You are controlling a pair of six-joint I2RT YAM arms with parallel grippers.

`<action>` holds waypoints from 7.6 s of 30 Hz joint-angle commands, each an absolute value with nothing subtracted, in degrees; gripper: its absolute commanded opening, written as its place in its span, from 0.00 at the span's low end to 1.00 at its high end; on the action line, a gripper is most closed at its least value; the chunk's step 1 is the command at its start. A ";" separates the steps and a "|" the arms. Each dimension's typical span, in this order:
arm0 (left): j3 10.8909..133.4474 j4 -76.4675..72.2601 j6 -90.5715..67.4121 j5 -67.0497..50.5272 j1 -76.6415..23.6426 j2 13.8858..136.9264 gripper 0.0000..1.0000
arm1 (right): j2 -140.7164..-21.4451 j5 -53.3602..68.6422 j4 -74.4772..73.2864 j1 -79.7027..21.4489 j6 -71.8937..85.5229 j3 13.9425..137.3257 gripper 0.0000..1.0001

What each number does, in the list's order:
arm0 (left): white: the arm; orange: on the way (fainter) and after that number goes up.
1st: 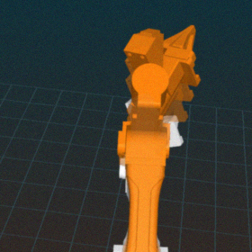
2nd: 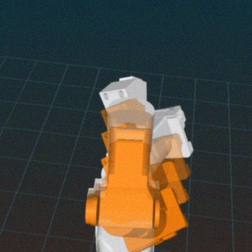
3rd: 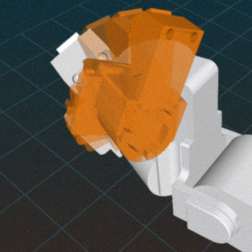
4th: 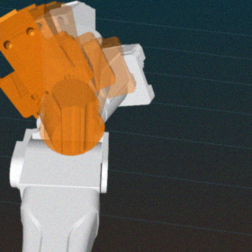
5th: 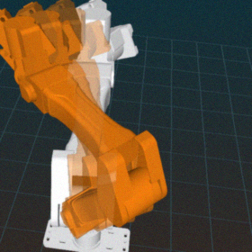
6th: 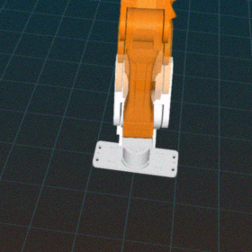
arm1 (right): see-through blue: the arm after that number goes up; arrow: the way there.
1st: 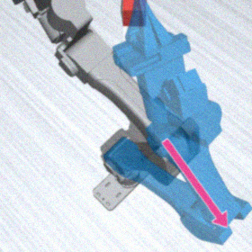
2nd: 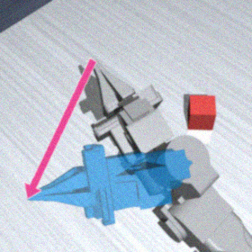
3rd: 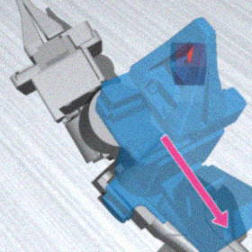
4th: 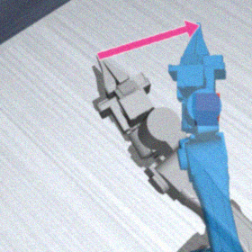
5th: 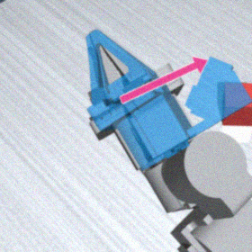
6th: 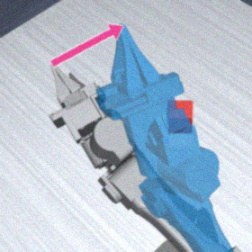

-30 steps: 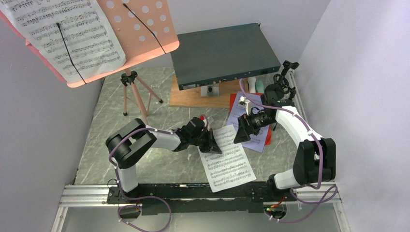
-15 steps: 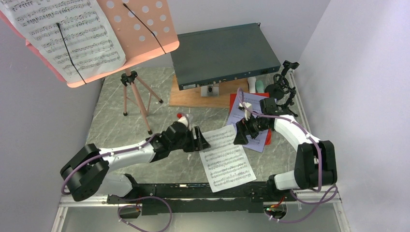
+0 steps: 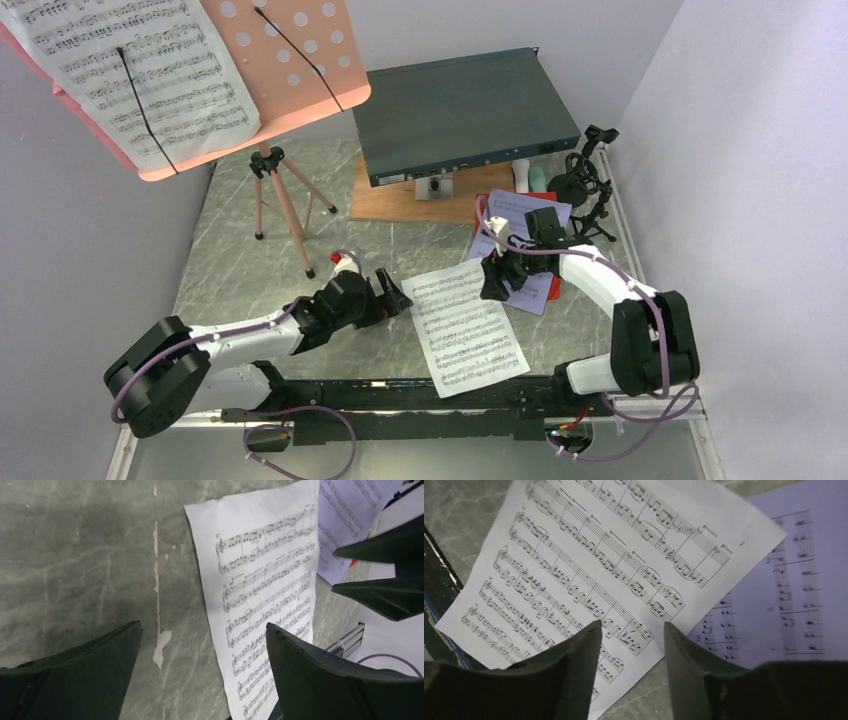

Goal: Pack up the instrument practice props
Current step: Pick up the sheet music from the center of the board, then place the sheet music at the center of the board, then pick up the sheet music from the music stand.

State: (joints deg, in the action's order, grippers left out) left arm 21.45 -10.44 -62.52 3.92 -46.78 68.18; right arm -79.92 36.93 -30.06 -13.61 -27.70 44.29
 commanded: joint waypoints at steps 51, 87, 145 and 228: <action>42.57 -0.20 -7.62 -14.60 -52.08 77.30 0.00 | -64.22 54.83 -45.58 -8.68 -53.90 48.09 0.99; 44.64 -4.93 6.01 -4.93 -65.74 77.75 0.00 | -70.81 59.41 -58.23 -11.30 -83.31 50.07 0.61; 52.28 23.55 21.29 9.26 -52.20 65.86 1.00 | -68.13 7.19 -22.98 -4.13 -54.06 53.53 0.00; 123.58 71.28 -21.08 59.23 -52.84 85.04 0.94 | -55.31 55.72 -41.57 -3.68 -48.96 45.20 1.00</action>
State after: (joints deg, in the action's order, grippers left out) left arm 116.62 57.80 -16.51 36.23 -48.77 79.20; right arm -56.69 56.21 -41.12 -2.94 -47.53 42.83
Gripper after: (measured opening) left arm 0.937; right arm 0.994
